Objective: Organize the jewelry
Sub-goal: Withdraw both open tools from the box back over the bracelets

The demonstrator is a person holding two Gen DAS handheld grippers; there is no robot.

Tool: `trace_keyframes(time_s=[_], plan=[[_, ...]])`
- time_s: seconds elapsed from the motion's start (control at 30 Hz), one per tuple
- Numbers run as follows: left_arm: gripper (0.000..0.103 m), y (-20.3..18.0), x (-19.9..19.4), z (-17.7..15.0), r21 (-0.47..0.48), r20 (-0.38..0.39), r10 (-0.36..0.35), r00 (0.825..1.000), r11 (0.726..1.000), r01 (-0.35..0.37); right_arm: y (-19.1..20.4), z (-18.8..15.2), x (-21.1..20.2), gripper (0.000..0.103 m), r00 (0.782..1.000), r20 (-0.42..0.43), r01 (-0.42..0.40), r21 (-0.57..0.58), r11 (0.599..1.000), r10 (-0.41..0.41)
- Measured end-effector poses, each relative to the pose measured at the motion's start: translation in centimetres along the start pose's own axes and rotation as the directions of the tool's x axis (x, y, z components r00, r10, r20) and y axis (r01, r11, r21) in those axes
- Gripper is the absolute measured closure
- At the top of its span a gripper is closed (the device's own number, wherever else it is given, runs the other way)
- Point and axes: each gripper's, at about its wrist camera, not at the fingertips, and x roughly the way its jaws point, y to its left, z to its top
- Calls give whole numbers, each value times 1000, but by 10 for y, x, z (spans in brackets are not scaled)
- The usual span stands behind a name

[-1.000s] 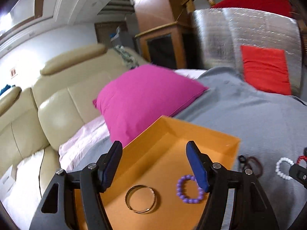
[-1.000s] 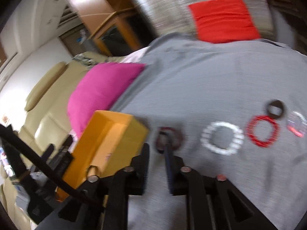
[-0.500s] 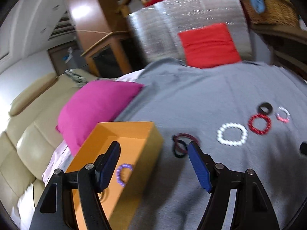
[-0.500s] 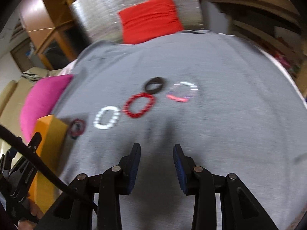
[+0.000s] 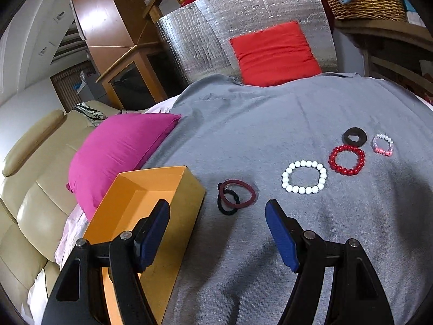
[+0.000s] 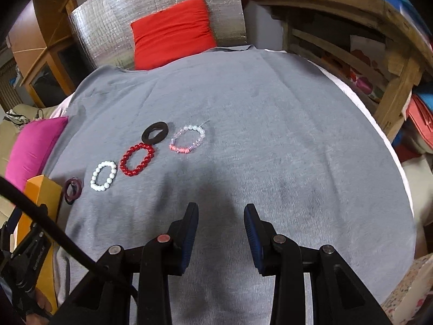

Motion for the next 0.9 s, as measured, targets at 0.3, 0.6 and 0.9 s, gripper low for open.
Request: trace_keyframes(time_s=[0.3, 0.6, 0.9], plan=[[29, -6, 13, 0, 2, -40, -7, 999, 1000, 7, 18, 12, 20, 65, 999, 0, -51, -52, 997, 51], [29, 15, 38, 3, -55, -67, -74, 995, 996, 71, 14, 25, 54, 65, 984, 2, -176, -15, 984, 176], [29, 22, 63, 1, -75, -90, -207, 974, 977, 200, -4, 47, 83, 65, 957, -15, -288, 28, 957, 288]])
